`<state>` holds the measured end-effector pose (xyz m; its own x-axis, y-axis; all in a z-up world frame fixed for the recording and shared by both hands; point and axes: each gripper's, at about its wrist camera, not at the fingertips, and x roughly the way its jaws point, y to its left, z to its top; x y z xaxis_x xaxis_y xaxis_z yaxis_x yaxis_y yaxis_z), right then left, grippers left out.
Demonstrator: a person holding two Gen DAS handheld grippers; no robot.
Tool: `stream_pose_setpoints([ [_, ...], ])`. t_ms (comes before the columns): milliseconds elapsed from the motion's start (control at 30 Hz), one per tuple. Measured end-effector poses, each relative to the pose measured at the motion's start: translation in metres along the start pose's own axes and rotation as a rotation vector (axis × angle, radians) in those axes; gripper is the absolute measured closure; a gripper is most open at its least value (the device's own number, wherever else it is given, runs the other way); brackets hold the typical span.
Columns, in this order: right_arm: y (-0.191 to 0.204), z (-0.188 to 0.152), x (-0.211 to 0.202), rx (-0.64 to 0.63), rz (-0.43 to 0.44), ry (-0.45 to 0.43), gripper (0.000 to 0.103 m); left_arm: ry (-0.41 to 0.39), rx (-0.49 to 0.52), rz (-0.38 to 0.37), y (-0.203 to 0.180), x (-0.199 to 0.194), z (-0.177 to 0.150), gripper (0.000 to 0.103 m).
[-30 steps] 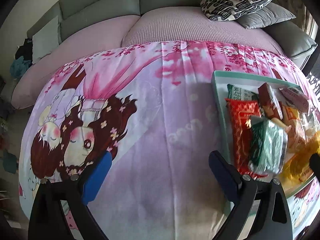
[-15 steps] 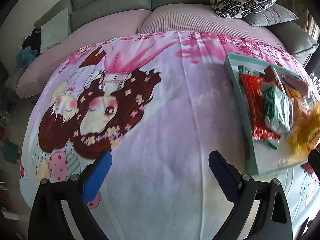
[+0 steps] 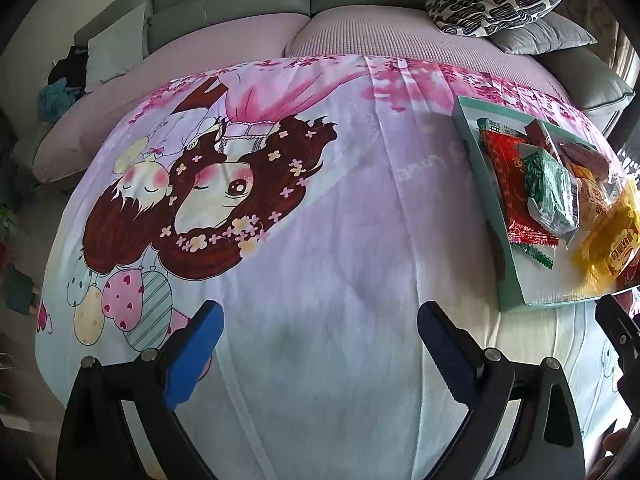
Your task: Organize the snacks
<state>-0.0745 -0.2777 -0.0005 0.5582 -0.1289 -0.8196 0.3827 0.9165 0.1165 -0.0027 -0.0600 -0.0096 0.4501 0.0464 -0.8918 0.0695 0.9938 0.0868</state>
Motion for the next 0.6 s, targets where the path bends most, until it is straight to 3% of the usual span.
stream_pose_setpoints([
  [600, 0.006, 0.001, 0.008, -0.029, -0.020, -0.007, 0.000, 0.057, 0.001, -0.008, 0.003, 0.013, 0.002, 0.006],
])
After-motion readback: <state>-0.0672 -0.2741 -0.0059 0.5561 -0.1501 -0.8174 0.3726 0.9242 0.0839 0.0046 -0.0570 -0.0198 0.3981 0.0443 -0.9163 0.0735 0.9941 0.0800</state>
